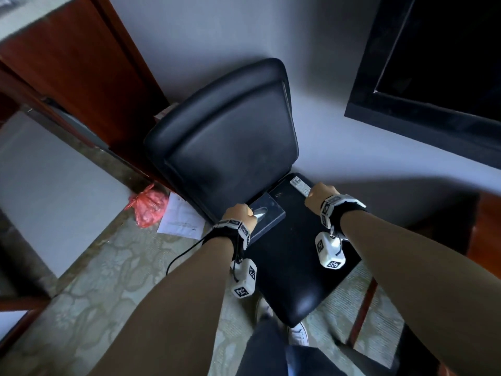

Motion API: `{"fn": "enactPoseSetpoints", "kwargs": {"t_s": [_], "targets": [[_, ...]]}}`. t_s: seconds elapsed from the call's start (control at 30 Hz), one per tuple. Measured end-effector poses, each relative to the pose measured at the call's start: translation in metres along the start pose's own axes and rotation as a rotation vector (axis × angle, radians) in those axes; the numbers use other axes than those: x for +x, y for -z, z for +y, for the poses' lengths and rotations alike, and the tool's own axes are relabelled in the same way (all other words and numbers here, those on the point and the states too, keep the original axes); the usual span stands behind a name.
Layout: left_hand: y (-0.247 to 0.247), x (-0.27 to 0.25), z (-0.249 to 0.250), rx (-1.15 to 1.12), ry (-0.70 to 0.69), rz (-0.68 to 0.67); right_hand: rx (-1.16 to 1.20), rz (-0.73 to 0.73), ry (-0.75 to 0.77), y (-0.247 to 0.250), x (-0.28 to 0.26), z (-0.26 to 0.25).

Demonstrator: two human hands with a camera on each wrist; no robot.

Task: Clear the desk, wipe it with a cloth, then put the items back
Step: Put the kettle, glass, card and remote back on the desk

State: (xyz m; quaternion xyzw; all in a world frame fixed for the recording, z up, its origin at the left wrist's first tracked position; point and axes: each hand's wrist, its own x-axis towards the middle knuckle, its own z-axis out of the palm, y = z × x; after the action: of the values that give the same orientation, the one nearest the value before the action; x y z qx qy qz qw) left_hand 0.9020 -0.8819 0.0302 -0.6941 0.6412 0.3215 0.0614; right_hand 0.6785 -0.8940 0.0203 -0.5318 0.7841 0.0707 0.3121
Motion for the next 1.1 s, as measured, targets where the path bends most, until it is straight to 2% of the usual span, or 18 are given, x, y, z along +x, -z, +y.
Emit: {"fn": "enactPoseSetpoints", "kwargs": {"t_s": [0.2,0.37,0.5,0.73,0.87,1.1], "targets": [[-0.037,0.083,-0.025,0.134,-0.037,-0.022,0.015,-0.033,-0.026,-0.033,0.059,0.001],[-0.104,0.142,-0.061,0.229,-0.031,-0.068,0.028,-0.119,-0.084,-0.101,0.122,0.032],[-0.147,0.183,-0.081,0.241,-0.074,-0.023,0.053,-0.134,-0.128,-0.142,0.171,0.046],[-0.191,0.244,-0.096,0.332,-0.241,0.105,0.066,0.001,-0.146,-0.175,0.249,0.047],[-0.206,0.265,-0.095,0.328,-0.212,0.079,0.033,0.100,-0.114,-0.178,0.285,0.039],[-0.226,0.282,-0.089,0.313,-0.146,0.169,0.019,0.190,-0.114,-0.189,0.330,0.034]]}}
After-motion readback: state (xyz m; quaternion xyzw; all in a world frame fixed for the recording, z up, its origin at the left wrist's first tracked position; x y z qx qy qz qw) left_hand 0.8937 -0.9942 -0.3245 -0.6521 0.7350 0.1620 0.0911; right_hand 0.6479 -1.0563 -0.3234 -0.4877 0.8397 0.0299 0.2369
